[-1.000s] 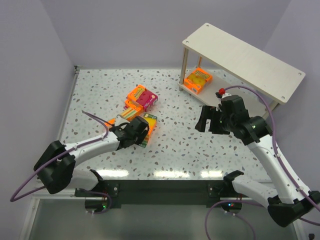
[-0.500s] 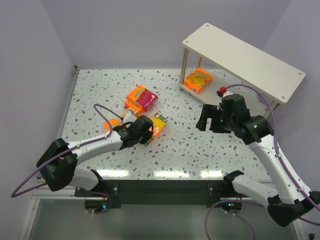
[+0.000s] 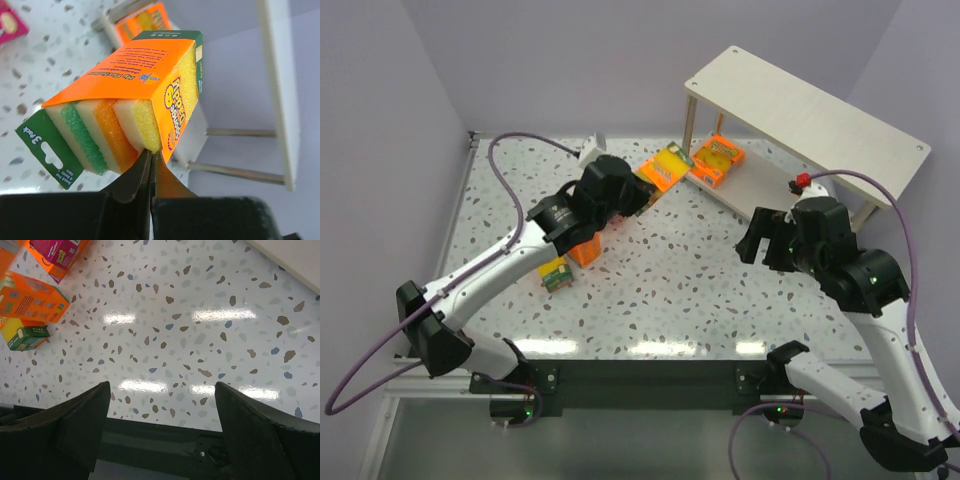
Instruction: Place and organize the cleaning sponges onto the shelf
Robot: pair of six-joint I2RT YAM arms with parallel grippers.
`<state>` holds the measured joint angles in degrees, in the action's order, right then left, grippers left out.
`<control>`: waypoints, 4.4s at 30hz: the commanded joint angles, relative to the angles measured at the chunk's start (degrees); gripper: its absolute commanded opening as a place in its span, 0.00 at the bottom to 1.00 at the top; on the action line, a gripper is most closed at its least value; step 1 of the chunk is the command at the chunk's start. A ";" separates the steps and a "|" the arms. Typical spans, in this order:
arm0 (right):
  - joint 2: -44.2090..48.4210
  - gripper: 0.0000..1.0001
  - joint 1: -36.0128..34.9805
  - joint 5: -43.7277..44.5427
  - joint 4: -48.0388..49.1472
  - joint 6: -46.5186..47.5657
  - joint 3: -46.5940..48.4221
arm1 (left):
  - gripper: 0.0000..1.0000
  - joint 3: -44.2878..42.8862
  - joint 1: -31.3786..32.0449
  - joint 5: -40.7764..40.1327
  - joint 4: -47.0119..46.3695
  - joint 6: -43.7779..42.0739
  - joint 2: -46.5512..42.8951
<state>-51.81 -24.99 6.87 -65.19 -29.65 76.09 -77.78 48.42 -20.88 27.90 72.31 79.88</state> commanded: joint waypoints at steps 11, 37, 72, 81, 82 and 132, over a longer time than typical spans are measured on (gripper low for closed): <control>5.93 0.88 0.21 6.22 -4.86 -4.63 -0.15 | 0.00 -44.60 -9.93 13.57 -11.29 -12.73 24.69; 6.64 0.88 0.30 6.75 -2.22 -4.54 -3.41 | 0.00 -57.75 -11.51 18.86 -35.28 11.27 47.39; 4.88 0.88 0.21 5.08 1.38 -4.45 -5.43 | 0.10 -58.01 -13.44 26.07 -49.69 17.95 55.21; 4.97 0.88 0.21 4.64 1.64 -4.80 -5.78 | 0.30 -56.35 -13.36 25.81 -51.10 16.98 52.93; 4.97 0.88 0.12 4.73 1.64 -4.80 -5.78 | 0.30 -55.56 -13.36 25.89 -51.71 17.07 52.75; -2.24 0.88 0.30 -5.29 9.46 0.12 -10.79 | 0.00 26.28 -11.60 29.91 -15.59 -33.82 -12.81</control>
<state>-54.26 -24.99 2.83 -57.67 -30.92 65.32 -52.75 35.46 -3.75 21.43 39.81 70.19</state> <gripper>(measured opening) 0.876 0.014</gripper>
